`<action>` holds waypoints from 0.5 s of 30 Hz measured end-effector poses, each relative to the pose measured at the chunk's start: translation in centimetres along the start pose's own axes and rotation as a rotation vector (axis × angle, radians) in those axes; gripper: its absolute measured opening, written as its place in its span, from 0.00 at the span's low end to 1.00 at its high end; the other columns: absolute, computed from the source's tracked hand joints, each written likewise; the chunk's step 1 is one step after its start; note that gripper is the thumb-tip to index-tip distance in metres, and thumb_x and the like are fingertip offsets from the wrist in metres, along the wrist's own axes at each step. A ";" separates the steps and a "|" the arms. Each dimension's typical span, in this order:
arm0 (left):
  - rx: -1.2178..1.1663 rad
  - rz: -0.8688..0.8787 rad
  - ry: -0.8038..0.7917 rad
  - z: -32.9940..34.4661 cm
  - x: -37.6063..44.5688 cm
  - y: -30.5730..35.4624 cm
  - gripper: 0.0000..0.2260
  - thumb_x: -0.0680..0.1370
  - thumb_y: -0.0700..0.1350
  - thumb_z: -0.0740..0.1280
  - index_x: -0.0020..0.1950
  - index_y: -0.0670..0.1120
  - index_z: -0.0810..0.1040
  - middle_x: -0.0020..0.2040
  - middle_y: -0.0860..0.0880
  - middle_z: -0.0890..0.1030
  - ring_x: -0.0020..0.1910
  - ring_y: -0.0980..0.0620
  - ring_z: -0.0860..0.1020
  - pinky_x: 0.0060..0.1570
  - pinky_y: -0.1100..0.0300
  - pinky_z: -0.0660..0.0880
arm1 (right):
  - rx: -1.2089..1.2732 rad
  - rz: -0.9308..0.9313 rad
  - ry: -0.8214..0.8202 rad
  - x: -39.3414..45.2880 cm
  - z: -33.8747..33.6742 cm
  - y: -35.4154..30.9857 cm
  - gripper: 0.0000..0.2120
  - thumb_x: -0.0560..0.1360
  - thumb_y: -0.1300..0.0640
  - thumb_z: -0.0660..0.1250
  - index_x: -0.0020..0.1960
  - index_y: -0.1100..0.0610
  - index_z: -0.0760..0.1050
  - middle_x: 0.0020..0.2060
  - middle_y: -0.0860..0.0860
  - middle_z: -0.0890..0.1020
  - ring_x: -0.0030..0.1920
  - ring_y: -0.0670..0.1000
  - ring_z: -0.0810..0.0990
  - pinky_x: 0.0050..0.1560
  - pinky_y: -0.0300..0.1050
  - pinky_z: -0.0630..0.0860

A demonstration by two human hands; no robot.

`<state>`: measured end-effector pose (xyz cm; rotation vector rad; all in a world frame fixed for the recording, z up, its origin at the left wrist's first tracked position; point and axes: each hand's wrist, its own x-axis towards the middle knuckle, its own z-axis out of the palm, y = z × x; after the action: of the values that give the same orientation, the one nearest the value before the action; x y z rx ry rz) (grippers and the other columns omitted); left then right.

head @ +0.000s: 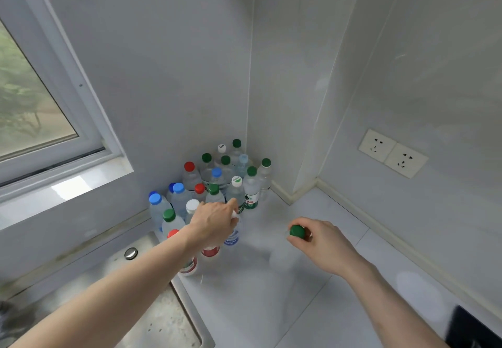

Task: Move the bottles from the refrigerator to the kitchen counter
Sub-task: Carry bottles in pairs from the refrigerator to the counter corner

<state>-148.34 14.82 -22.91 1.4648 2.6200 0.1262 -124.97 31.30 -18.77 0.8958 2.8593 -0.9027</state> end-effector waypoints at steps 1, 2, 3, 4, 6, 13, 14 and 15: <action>0.010 -0.001 -0.012 0.1 0.5 -0.2 0.10 0.84 0.55 0.59 0.60 0.51 0.67 0.51 0.49 0.83 0.45 0.47 0.78 0.48 0.51 0.73 | 0.000 -0.001 -0.003 0.5 0.1 0.0 0.05 0.78 0.43 0.68 0.51 0.42 0.78 0.39 0.44 0.81 0.43 0.49 0.79 0.47 0.46 0.78; 0.021 -0.007 -0.023 0.2 1.0 -0.5 0.10 0.84 0.55 0.59 0.60 0.51 0.68 0.51 0.49 0.83 0.46 0.46 0.78 0.49 0.50 0.73 | -0.002 -0.002 -0.006 1.2 0.2 0.0 0.04 0.78 0.43 0.68 0.50 0.42 0.77 0.39 0.44 0.81 0.42 0.49 0.79 0.46 0.46 0.77; 0.029 -0.014 -0.033 0.4 1.4 -0.8 0.10 0.84 0.55 0.59 0.60 0.51 0.68 0.51 0.49 0.83 0.47 0.45 0.79 0.50 0.49 0.74 | -0.005 -0.006 -0.010 1.7 0.3 0.0 0.04 0.78 0.44 0.68 0.50 0.42 0.77 0.38 0.44 0.81 0.42 0.49 0.78 0.46 0.46 0.77; 0.034 -0.021 -0.040 0.5 1.8 -1.1 0.11 0.84 0.55 0.59 0.61 0.50 0.68 0.50 0.49 0.83 0.47 0.45 0.79 0.50 0.49 0.74 | -0.011 -0.013 -0.015 2.3 0.4 -0.1 0.04 0.78 0.44 0.68 0.50 0.42 0.77 0.38 0.44 0.80 0.42 0.49 0.78 0.46 0.45 0.77; 0.040 -0.033 -0.054 0.6 2.3 -1.5 0.11 0.84 0.55 0.59 0.61 0.50 0.68 0.50 0.49 0.83 0.46 0.45 0.79 0.51 0.49 0.74 | -0.022 -0.026 -0.023 3.4 0.7 -0.3 0.03 0.78 0.45 0.68 0.50 0.42 0.78 0.38 0.44 0.80 0.42 0.49 0.78 0.47 0.45 0.77; 0.027 -0.077 -0.090 1.1 4.0 -1.9 0.13 0.84 0.56 0.61 0.62 0.50 0.68 0.50 0.49 0.82 0.47 0.46 0.79 0.52 0.49 0.76 | -0.034 -0.052 -0.055 7.1 1.5 -1.0 0.04 0.78 0.45 0.68 0.52 0.42 0.77 0.37 0.45 0.79 0.41 0.50 0.78 0.46 0.47 0.78; 0.024 -0.085 -0.094 1.2 4.1 -1.9 0.13 0.84 0.57 0.61 0.62 0.50 0.68 0.51 0.49 0.82 0.47 0.46 0.79 0.52 0.49 0.76 | -0.031 -0.055 -0.054 7.6 1.5 -1.2 0.04 0.78 0.45 0.68 0.52 0.42 0.78 0.37 0.44 0.79 0.41 0.49 0.78 0.46 0.47 0.77; 0.019 -0.094 -0.095 1.3 4.3 -2.0 0.13 0.84 0.57 0.61 0.62 0.50 0.68 0.52 0.49 0.82 0.48 0.46 0.79 0.53 0.49 0.76 | -0.028 -0.060 -0.057 8.1 1.6 -1.3 0.05 0.78 0.45 0.68 0.53 0.42 0.78 0.37 0.44 0.79 0.41 0.49 0.78 0.46 0.46 0.77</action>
<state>-152.05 17.43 -24.83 1.3167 2.6137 0.0218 -132.67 33.75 -20.86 0.7727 2.8575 -0.8763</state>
